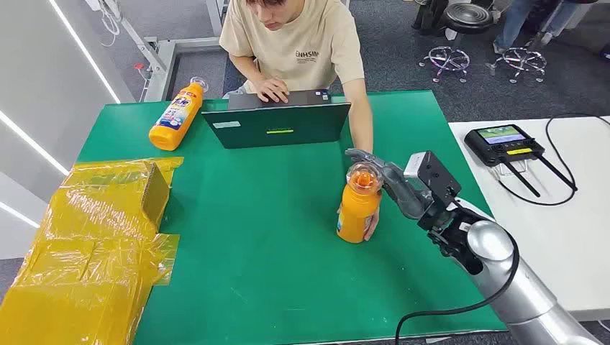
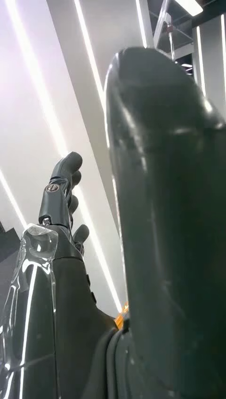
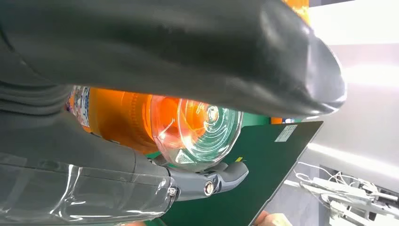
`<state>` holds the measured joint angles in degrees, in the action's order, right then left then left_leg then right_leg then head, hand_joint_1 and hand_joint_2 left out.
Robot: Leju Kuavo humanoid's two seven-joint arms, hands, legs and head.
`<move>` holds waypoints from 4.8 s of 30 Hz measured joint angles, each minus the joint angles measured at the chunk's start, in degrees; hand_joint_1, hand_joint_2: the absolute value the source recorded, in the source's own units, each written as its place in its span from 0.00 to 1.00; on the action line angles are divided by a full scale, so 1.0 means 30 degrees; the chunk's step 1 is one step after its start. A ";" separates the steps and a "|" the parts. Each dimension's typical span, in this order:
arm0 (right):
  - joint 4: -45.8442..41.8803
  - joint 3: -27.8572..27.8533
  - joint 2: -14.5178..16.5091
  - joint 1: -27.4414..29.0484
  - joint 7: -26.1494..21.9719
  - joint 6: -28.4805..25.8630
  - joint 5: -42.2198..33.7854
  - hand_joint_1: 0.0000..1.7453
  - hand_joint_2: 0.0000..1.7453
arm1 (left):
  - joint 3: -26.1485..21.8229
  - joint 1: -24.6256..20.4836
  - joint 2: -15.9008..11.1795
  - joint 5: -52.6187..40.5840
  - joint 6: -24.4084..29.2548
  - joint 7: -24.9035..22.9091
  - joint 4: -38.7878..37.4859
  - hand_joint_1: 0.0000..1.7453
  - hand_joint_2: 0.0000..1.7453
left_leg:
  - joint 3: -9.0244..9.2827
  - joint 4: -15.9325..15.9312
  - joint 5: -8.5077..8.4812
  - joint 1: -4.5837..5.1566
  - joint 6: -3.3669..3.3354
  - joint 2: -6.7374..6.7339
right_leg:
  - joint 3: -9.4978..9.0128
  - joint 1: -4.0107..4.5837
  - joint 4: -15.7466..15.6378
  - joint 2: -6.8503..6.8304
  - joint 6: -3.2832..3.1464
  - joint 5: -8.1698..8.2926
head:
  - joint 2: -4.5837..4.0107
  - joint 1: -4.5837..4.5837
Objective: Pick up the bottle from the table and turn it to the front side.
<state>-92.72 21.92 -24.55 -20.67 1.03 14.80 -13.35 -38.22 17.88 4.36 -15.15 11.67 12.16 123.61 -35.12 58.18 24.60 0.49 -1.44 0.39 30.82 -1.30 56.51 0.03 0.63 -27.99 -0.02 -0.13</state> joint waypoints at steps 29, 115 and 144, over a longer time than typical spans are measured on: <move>-0.3519 -0.6639 -0.0087 0.7531 -0.1195 -0.1741 0.1474 0.00 1.00 | 0.9382 -0.5021 -0.6414 0.1038 0.3699 -0.1337 -0.5750 0.00 0.00 | 0.0026 0.0011 0.0004 0.0004 -0.0005 0.0083 | -0.0009 -0.0005 -0.0019 -0.0081 0.0013 -0.0044 | 0.0000 0.0000; 1.0468 0.6159 0.9850 -1.1540 0.2402 0.1364 -0.4925 1.00 1.00 | 2.2841 -1.2828 -0.1351 0.4886 0.1293 -0.3213 -1.3549 0.00 1.00 | 0.0024 0.0043 -0.0055 0.0000 0.0010 0.0075 | -0.0024 -0.0005 0.0017 -0.0044 0.0006 0.0023 | 0.0000 0.0004; 0.8299 0.5102 0.8915 -1.0517 0.2922 0.0091 -0.3474 0.00 0.00 | 2.3740 -1.4021 -0.1585 0.4958 0.1711 -0.3071 -1.4544 1.00 1.00 | 0.0022 0.0044 -0.0054 -0.0003 0.0010 0.0073 | -0.0019 -0.0003 0.0020 -0.0043 0.0007 0.0024 | 0.0000 0.0002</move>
<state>-67.82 37.23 2.20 -52.22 9.79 15.07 -23.78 33.00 -24.18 -0.40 -0.27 16.80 2.95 79.98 -35.06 58.31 24.43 0.48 -1.41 0.61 30.76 -1.31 56.57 -0.10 0.65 -27.92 -0.02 -0.13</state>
